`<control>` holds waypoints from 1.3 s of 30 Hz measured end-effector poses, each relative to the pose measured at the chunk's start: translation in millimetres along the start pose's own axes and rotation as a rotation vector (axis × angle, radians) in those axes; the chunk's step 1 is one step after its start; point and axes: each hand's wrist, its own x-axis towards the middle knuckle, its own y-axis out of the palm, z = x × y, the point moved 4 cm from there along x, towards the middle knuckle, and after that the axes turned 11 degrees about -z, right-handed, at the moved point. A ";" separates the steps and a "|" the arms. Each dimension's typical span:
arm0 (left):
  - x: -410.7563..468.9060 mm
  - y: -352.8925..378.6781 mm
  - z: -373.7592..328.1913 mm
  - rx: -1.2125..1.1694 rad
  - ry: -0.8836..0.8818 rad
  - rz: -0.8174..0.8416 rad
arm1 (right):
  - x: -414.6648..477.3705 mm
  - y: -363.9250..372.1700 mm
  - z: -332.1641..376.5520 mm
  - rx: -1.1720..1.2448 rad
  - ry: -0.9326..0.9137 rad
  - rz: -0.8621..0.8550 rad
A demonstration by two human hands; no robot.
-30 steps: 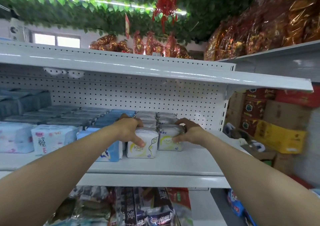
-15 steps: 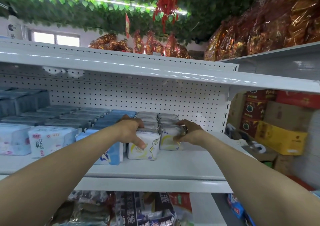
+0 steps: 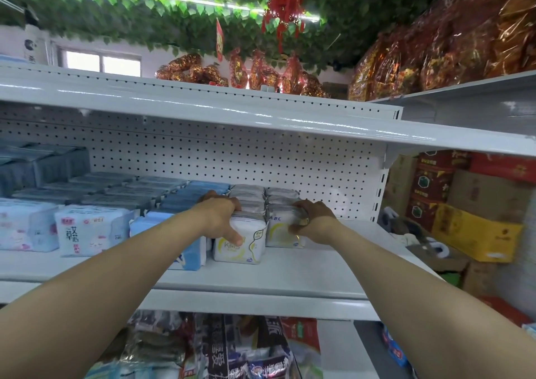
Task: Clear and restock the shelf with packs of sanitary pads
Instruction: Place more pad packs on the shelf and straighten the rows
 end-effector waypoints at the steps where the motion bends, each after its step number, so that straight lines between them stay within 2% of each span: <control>1: -1.6 -0.1 -0.9 0.007 -0.004 -0.008 | -1.2 0.0 1.5 -0.028 -0.003 0.006; 11: -24.9 -19.7 -7.0 0.025 -0.109 -0.091 | -23.0 -27.8 30.5 -0.123 -0.073 -0.067; 19: -77.4 -85.5 12.9 -0.105 -0.242 -0.375 | -49.8 -70.3 94.6 -0.087 -0.245 -0.116; 27: -169.9 -129.3 82.4 -0.030 -0.483 -0.529 | -89.2 -65.8 187.4 0.049 -0.455 -0.078; 33: -240.4 -146.1 138.6 -0.019 -0.595 -0.571 | -122.9 -35.0 270.3 0.142 -0.535 -0.031; 39: -311.8 -162.2 226.6 0.021 -0.703 -0.549 | -159.6 11.1 370.5 0.149 -0.599 0.038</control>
